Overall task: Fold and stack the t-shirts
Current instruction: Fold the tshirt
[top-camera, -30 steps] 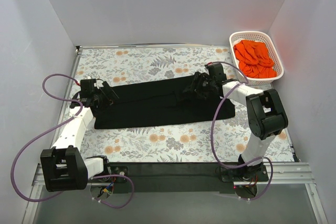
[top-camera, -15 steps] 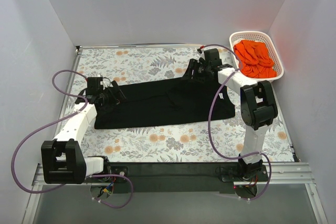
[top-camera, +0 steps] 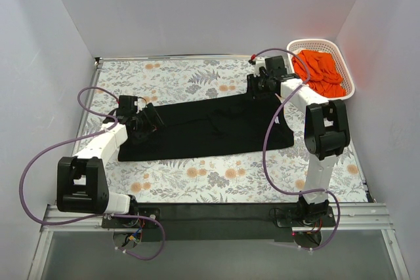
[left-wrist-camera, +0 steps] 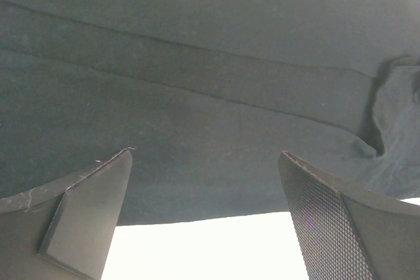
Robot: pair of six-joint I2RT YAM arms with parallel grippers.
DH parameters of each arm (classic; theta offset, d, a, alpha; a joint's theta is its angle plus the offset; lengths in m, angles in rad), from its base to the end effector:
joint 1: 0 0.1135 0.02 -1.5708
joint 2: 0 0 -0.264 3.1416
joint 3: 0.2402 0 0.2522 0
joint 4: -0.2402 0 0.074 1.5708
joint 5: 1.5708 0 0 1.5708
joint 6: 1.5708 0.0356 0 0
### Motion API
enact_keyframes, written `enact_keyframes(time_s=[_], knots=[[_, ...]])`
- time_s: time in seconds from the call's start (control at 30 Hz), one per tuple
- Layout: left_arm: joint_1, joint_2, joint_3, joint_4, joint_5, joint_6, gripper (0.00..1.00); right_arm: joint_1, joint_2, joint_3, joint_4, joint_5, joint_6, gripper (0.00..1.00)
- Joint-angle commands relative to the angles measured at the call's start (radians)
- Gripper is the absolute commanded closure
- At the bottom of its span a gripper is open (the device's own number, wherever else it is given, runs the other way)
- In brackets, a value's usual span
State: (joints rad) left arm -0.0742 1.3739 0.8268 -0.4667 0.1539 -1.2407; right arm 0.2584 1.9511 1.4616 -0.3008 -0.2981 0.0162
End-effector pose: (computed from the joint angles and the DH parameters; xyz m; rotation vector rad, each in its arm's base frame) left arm 0.2653 -0.0252 0.2035 -1.4485 2.3042 -0.6415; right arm 0.4212 0.1221 0.2197 -0.4306 2.3296 0.4848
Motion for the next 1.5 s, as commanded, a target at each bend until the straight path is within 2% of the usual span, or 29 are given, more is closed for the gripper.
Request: enact_keyframes(time_s=[0.0,0.23,0.4,0.53,0.77,0.9,1.2,1.33,1.37,1.47], knots=[[0.002,0.001,-0.014,0.011,-0.040,-0.031,0.13,0.012,0.048,0.078,-0.017,-0.078,-0.134,0.68],[0.002,0.011,-0.064,0.007,-0.080,-0.069,0.14,0.062,0.132,0.146,-0.020,-0.131,-0.133,0.67],[0.001,0.022,-0.068,0.007,-0.086,-0.085,0.15,0.134,0.117,0.126,0.051,0.002,-0.023,0.59],[0.002,0.022,-0.071,0.011,-0.105,-0.088,0.15,0.179,0.077,0.083,0.084,0.146,0.057,0.57],[0.002,0.036,-0.081,0.016,-0.137,-0.092,0.15,0.249,0.077,0.072,0.038,0.466,0.134,0.58],[0.002,0.036,-0.089,0.023,-0.142,-0.091,0.15,0.268,0.085,0.074,0.029,0.504,0.151,0.59],[0.002,0.039,-0.106,0.023,-0.142,-0.080,0.15,0.278,0.127,0.105,-0.011,0.514,0.160,0.68],[0.002,0.037,-0.109,0.023,-0.172,-0.075,0.16,0.278,0.129,0.112,-0.017,0.528,0.160,0.79],[0.002,0.037,-0.110,0.023,-0.174,-0.075,0.16,0.277,0.131,0.117,-0.018,0.539,0.159,0.86],[0.002,0.042,-0.118,0.023,-0.178,-0.077,0.17,0.278,0.126,0.137,-0.024,0.576,0.169,0.99]])
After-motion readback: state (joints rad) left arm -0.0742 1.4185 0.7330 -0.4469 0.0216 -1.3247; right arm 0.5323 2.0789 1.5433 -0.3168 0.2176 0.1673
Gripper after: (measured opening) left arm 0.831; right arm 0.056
